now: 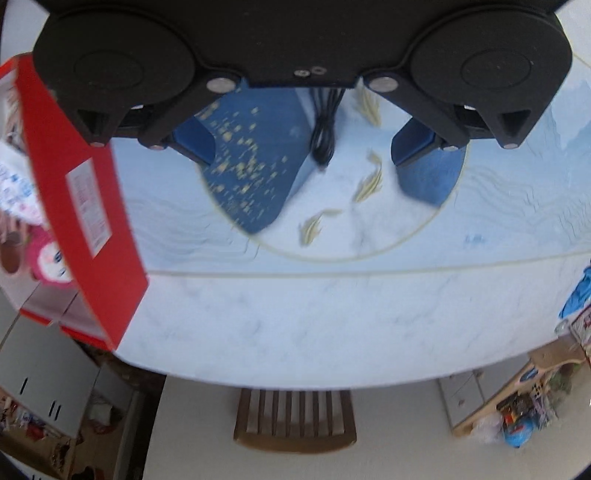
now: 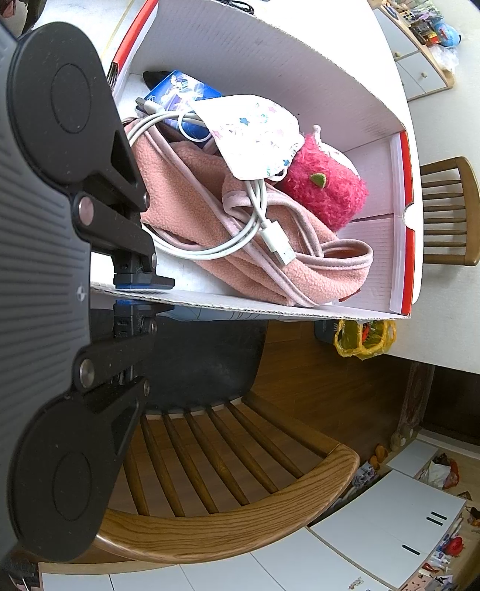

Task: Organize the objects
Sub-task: 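Move the left tool back to the black cable on the mat, then close the left gripper on the black cable and lift it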

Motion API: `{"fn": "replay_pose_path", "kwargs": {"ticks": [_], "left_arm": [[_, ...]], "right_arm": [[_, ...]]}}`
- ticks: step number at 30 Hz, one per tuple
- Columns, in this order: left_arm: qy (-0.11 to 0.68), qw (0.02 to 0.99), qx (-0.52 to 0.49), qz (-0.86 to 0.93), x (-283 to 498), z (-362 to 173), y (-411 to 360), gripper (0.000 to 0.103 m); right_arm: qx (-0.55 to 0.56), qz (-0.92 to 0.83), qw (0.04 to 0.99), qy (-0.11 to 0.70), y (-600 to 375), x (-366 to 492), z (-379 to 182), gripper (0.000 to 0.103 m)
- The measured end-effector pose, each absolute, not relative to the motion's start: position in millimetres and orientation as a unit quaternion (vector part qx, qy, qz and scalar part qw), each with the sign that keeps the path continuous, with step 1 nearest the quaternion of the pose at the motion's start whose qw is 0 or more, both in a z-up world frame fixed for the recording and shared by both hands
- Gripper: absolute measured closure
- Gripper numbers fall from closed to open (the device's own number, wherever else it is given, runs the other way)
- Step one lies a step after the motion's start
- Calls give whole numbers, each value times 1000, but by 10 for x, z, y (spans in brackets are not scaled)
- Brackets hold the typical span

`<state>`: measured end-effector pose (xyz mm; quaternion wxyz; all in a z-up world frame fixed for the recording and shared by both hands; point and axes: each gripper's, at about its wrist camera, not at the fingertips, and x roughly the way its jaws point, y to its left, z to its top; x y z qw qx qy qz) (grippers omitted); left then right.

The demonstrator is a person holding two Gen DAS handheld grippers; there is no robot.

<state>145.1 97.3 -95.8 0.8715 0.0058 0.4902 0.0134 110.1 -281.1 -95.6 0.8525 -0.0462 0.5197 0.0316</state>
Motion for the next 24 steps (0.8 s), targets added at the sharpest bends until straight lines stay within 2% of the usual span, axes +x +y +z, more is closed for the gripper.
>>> {"fn": "replay_pose_path", "kwargs": {"ticks": [11, 19, 21, 24], "left_arm": [[519, 854, -17, 39, 1503, -1325, 1186, 20], [530, 847, -14, 32, 1509, -1409, 1153, 45], [529, 848, -14, 31, 1508, -1409, 1143, 48], [528, 849, -13, 26, 1519, -1398, 1125, 57]], "right_arm": [[-50, 32, 852, 521, -2804, 1091, -952, 98], [-50, 31, 851, 522, -2808, 1089, -956, 98], [-50, 31, 851, 522, -2808, 1089, -958, 98], [-51, 31, 851, 523, -2806, 1096, -963, 98]]}}
